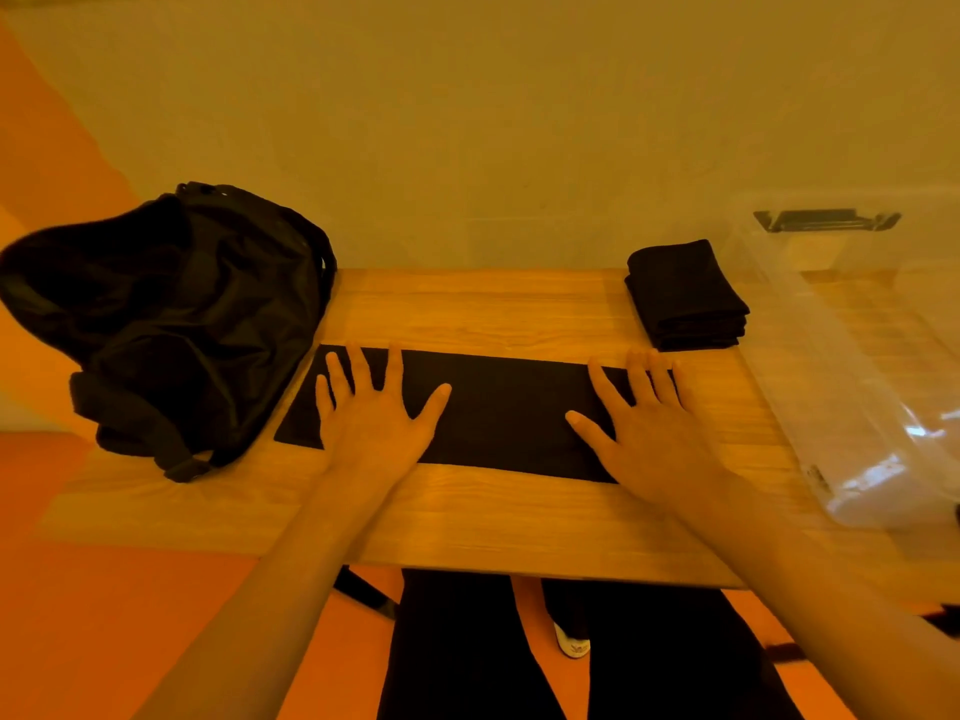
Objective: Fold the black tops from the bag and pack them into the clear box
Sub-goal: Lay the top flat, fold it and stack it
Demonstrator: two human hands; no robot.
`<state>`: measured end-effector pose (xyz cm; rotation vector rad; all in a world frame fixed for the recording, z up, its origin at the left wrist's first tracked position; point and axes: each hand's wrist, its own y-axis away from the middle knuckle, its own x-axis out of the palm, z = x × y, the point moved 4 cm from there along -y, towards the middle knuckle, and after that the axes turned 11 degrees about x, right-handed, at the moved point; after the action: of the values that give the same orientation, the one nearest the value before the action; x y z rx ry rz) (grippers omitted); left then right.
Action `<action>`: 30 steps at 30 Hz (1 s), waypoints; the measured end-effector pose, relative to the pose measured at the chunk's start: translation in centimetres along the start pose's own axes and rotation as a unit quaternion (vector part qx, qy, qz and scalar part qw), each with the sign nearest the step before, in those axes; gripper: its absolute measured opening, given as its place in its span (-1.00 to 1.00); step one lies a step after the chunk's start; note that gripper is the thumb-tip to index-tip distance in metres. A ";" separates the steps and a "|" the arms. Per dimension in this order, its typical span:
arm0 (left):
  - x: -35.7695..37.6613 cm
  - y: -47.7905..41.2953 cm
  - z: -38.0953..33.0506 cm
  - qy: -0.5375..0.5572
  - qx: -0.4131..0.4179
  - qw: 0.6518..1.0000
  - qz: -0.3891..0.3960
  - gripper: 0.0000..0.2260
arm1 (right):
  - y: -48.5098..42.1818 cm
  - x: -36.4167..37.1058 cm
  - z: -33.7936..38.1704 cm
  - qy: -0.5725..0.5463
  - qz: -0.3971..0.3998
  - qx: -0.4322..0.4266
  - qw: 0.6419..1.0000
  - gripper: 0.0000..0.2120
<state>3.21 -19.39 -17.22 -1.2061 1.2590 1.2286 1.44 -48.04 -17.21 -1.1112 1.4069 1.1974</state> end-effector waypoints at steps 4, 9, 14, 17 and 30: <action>-1.3 1.4 -2.9 0.003 0.004 0.999 -0.044 -0.19 | -1.4 -2.5 1.7 -0.006 -0.006 -0.170 0.985 -0.19; 1.3 -0.2 -1.3 0.050 -0.070 0.996 0.026 -0.13 | -2.1 -0.5 1.8 0.020 0.035 -0.286 0.957 -0.24; 1.2 -2.1 -1.4 0.011 -0.013 0.999 0.029 -0.09 | 0.0 0.2 1.5 -0.016 0.018 -0.210 0.977 -0.19; 0.7 -4.2 -1.7 -0.006 0.048 0.998 0.043 -0.07 | 2.2 0.5 1.9 -0.043 0.009 -0.141 0.989 -0.16; -1.7 -8.6 -5.1 0.014 0.113 0.993 0.028 -0.15 | 4.1 -2.1 4.4 -0.055 0.016 -0.199 0.978 -0.15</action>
<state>11.86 -24.41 -15.73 -1.0319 1.4197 1.0801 -1.89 -43.07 -14.87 -1.2730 1.1304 1.5856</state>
